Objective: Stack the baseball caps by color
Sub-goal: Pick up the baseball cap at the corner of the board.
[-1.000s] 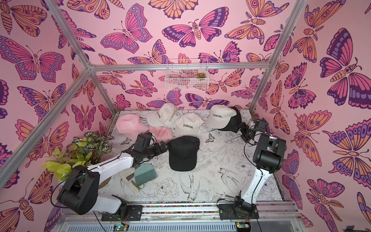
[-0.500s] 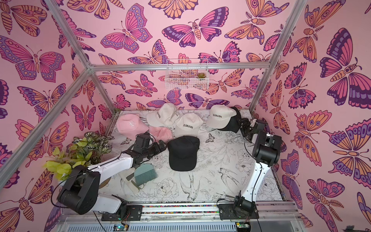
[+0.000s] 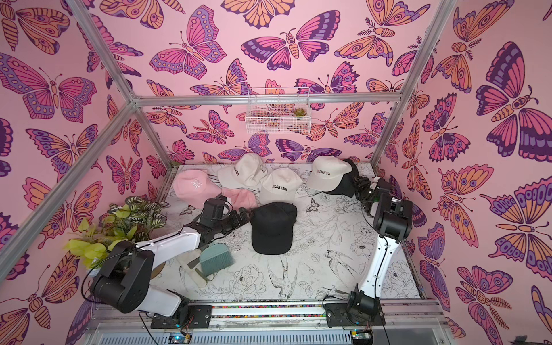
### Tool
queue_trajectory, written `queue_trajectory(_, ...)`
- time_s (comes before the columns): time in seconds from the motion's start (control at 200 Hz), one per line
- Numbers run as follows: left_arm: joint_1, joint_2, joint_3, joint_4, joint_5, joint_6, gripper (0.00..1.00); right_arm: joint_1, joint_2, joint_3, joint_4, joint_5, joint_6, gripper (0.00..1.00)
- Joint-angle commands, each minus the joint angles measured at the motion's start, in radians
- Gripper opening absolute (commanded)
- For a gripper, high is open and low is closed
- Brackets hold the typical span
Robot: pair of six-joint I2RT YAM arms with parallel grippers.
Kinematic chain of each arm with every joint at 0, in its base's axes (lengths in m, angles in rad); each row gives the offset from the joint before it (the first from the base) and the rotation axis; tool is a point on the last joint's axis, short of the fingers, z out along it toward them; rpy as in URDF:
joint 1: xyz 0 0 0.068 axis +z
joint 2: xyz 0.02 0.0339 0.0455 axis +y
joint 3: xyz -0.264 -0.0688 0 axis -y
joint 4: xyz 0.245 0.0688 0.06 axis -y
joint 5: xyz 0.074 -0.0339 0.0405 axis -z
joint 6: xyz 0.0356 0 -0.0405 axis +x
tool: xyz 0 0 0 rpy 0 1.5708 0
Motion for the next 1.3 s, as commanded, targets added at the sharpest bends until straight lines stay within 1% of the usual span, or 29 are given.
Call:
queue_trajectory(0.0, 0.007, 0.016, -0.001, 0.026, 0.041, 0.012, 1.0, 0.013, 0.006, 0.009, 0.05, -0.021, 0.035, 0.54)
queue_trajectory(0.105, 0.007, 0.013, -0.001, 0.03, 0.049, 0.013, 1.0, 0.012, -0.046, -0.023, 0.093, -0.02, 0.046, 0.34)
queue_trajectory(0.195, 0.006, 0.013, -0.002, 0.039, 0.055, 0.017, 1.0, 0.013, -0.112, -0.062, 0.108, -0.004, 0.033, 0.1)
queue_trajectory(0.245, 0.008, 0.018, 0.001, 0.037, 0.065, 0.017, 1.0, 0.012, -0.156, -0.086, 0.112, 0.007, 0.025, 0.04)
queue_trajectory(0.28, 0.01, 0.024, 0.005, 0.039, 0.076, 0.017, 1.0, 0.012, -0.188, -0.104, 0.118, 0.017, 0.023, 0.01)
queue_trajectory(0.345, 0.011, 0.035, 0.008, 0.049, 0.094, 0.011, 1.0, 0.013, -0.237, -0.14, 0.146, 0.033, 0.032, 0.0)
queue_trajectory(0.38, 0.011, 0.04, 0.008, 0.06, 0.101, 0.006, 1.0, 0.013, -0.267, -0.163, 0.164, 0.077, 0.04, 0.0)
queue_trajectory(0.546, 0.017, 0.047, 0.005, 0.11, 0.138, -0.006, 1.0, 0.014, -0.418, -0.277, 0.239, 0.172, 0.083, 0.0)
queue_trajectory(0.631, 0.018, 0.047, 0.001, 0.167, 0.18, 0.007, 1.0, 0.018, -0.517, -0.346, 0.233, 0.244, 0.069, 0.0)
queue_trajectory(0.726, 0.02, 0.049, 0.013, 0.172, 0.193, -0.003, 1.0, 0.027, -0.622, -0.402, 0.19, 0.303, 0.035, 0.0)
queue_trajectory(0.871, 0.025, 0.067, 0.037, 0.196, 0.239, -0.043, 1.0, 0.073, -0.744, -0.449, 0.158, 0.323, 0.007, 0.0)
queue_trajectory(0.951, 0.028, 0.086, 0.036, 0.289, 0.288, -0.109, 0.99, 0.12, -0.811, -0.465, 0.146, 0.333, -0.005, 0.0)
queue_trajectory(1.061, 0.036, 0.137, 0.045, 0.472, 0.363, -0.264, 0.99, 0.205, -0.899, -0.463, 0.11, 0.35, -0.027, 0.0)
queue_trajectory(1.151, 0.039, 0.205, 0.078, 0.659, 0.439, -0.395, 0.97, 0.282, -0.937, -0.452, 0.132, 0.356, -0.021, 0.0)
queue_trajectory(1.237, 0.039, 0.272, 0.119, 0.797, 0.473, -0.508, 0.96, 0.367, -0.97, -0.435, 0.138, 0.373, -0.035, 0.0)
queue_trajectory(1.297, 0.039, 0.311, 0.151, 0.842, 0.487, -0.561, 0.95, 0.428, -0.99, -0.421, 0.125, 0.383, -0.06, 0.0)
